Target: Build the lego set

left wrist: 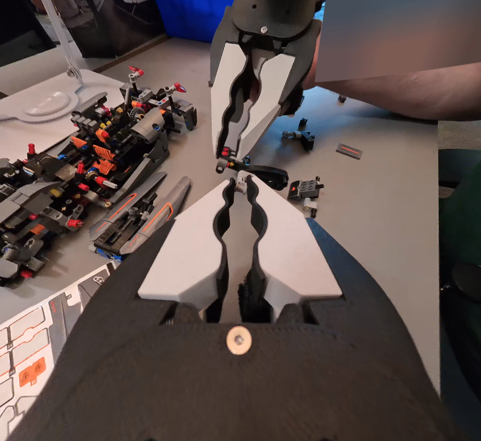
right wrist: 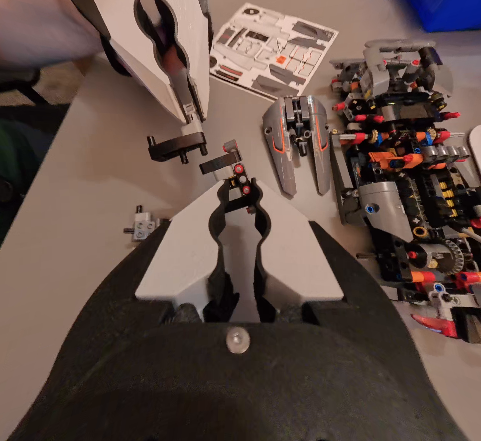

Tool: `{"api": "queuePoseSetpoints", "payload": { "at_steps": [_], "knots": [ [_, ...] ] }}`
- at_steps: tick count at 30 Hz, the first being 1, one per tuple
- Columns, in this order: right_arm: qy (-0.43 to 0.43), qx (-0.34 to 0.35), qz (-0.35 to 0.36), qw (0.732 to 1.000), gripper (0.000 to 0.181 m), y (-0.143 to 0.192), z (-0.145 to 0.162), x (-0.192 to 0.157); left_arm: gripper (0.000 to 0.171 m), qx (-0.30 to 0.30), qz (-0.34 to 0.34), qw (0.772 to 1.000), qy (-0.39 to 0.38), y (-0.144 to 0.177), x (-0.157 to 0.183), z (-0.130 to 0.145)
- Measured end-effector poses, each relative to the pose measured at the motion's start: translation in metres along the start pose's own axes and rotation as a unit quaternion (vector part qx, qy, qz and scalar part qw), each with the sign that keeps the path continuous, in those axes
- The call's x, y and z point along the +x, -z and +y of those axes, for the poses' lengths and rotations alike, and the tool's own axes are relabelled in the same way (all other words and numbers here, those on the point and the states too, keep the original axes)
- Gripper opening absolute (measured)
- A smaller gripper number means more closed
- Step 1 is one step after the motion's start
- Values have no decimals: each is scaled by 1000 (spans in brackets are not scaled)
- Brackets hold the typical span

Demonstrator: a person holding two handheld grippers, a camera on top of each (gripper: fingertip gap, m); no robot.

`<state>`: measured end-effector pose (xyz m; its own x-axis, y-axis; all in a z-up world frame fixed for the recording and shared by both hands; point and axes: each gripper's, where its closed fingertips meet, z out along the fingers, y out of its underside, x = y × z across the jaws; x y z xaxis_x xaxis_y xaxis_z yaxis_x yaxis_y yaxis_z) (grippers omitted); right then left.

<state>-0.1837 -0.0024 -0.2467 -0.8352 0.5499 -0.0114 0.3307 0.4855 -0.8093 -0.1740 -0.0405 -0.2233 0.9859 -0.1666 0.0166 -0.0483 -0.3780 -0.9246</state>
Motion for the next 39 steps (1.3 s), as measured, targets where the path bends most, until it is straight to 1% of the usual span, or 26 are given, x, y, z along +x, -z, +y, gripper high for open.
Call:
{"api": "queuePoseSetpoints", "payload": {
  "at_steps": [3, 8, 20, 26, 29, 34, 39],
  "knots": [
    [-19, 23, -16, 999, 14, 4, -7, -1, 7, 13, 1, 1000, -17, 4, 3, -8],
    [-39, 46, -43, 997, 14, 7, -14, -6, 7, 11, -3, 999, -42, 6, 5, -12],
    [-55, 53, -53, 996, 14, 11, -16, -8, 7, -8, -6, 997, -81, 5, 9, -16],
    [-46, 28, -27, 998, 14, 9, -11, -4, 7, -47, -9, 994, -96, 2, 8, -9],
    [-41, 10, -22, 999, 14, 6, -5, -4, 7, -61, 0, 995, -80, -1, 9, -3],
    [-41, -30, -19, 999, 14, -7, 10, -5, 7, -87, 12, 994, -61, -6, 9, 18],
    [-33, -82, -14, 996, 13, -22, 27, -6, 7, -119, 19, 991, -65, -13, 8, 38]
  ]
}}
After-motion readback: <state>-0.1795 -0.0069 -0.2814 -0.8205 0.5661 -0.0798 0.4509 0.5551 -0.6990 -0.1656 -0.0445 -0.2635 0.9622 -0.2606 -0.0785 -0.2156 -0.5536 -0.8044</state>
